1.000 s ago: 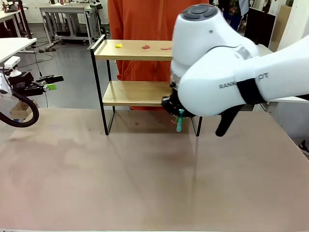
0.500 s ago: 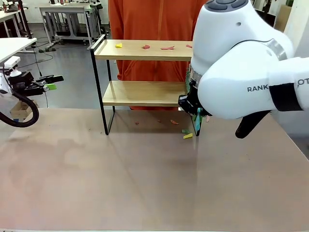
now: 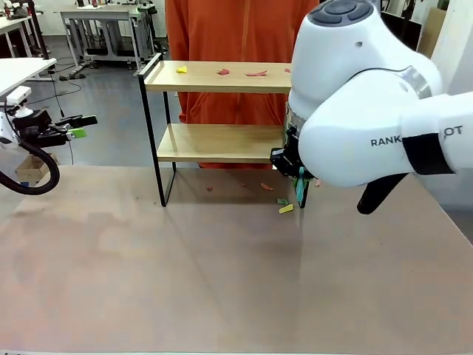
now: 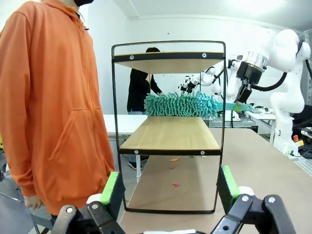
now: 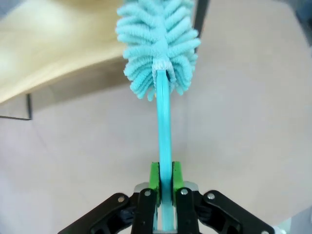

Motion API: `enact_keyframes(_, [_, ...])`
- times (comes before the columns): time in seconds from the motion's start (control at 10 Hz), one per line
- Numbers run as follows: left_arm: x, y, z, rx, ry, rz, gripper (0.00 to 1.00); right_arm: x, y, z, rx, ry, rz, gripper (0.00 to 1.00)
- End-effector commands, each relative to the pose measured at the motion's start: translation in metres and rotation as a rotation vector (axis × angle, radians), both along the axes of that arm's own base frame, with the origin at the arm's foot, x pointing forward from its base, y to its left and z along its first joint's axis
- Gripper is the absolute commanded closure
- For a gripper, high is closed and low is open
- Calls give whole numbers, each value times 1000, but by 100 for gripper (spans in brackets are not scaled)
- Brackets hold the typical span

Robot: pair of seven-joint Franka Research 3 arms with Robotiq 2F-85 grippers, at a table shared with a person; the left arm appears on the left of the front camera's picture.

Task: Clean the shelf.
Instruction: Clean the specific section of the Shelf indicated by the human with the Duster.

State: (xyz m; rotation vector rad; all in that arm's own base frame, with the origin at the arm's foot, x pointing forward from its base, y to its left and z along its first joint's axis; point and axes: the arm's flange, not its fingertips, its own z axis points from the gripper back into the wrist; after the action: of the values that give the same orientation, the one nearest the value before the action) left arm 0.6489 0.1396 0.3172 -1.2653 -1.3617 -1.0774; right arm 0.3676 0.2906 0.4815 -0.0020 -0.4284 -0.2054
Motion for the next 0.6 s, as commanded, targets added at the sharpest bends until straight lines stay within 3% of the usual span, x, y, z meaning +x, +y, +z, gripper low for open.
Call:
enact_keyframes(0.0, [-1, 0, 3, 6, -12, -6, 0, -24, -29, 13, 65, -95, 175, 87])
enact_keyframes(0.4, [-1, 0, 3, 6, -12, -6, 0, -45, -56, 26, 157, -164, 579, 87])
enact_keyframes(0.5, [-1, 0, 3, 6, -12, -6, 0, -50, -59, 26, 161, -148, 680, 87])
